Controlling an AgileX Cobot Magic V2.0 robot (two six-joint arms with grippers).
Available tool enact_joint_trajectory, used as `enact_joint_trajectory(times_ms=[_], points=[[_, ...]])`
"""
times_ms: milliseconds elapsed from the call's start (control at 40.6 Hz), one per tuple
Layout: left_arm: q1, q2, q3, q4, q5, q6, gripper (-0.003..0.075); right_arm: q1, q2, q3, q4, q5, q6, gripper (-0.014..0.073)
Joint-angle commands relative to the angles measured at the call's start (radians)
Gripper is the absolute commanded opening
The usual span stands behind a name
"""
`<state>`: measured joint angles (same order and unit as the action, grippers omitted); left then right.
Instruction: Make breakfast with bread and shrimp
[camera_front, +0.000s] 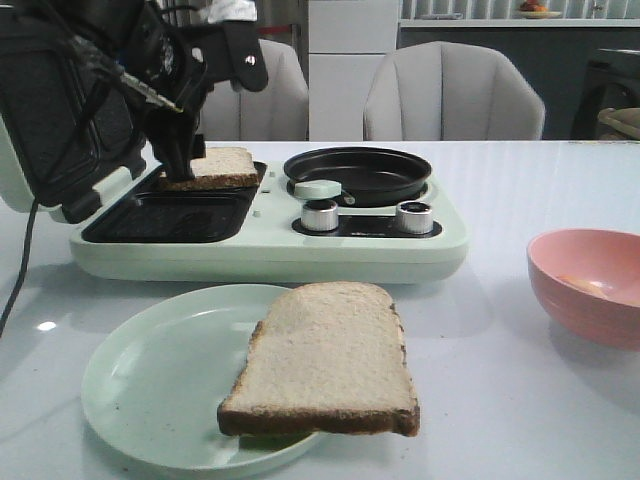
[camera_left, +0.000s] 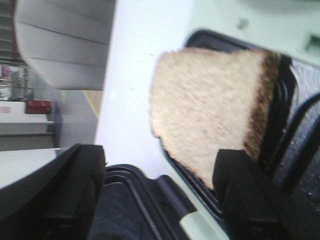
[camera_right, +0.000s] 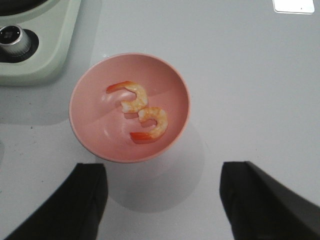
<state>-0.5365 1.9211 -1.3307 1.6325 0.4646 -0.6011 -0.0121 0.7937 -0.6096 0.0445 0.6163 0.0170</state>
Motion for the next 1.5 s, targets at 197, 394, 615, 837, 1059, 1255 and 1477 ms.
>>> enact_joint_trajectory(times_ms=[197, 394, 615, 837, 1059, 1255, 1477], points=[[-0.087, -0.188, 0.076, -0.249, 0.186, 0.148, 0.0459, -0.005, 0.001, -0.034, -0.010, -0.057, -0.001, 0.0577], [-0.142, -0.312, 0.114, -0.660, 0.245, 0.301, 0.0455, -0.005, 0.001, -0.034, -0.010, -0.057, -0.001, 0.0577], [-0.218, -0.519, 0.156, -1.043, 0.317, 0.415, 0.0455, -0.005, 0.001, -0.034, -0.010, -0.057, -0.001, 0.0577], [-0.271, -0.728, 0.267, -1.281, 0.371, 0.415, 0.0455, -0.005, 0.001, -0.034, -0.010, -0.057, -0.001, 0.0577], [-0.308, -0.922, 0.416, -1.434, 0.354, 0.415, 0.0455, -0.005, 0.001, -0.034, -0.010, -0.057, -0.001, 0.0577], [-0.310, -1.088, 0.514, -1.519, 0.346, 0.411, 0.0455, -0.005, 0.001, -0.034, -0.010, -0.057, -0.001, 0.0577], [-0.310, -1.256, 0.571, -1.540, 0.340, 0.411, 0.0455, -0.005, 0.001, -0.034, -0.010, -0.057, -0.001, 0.0577]])
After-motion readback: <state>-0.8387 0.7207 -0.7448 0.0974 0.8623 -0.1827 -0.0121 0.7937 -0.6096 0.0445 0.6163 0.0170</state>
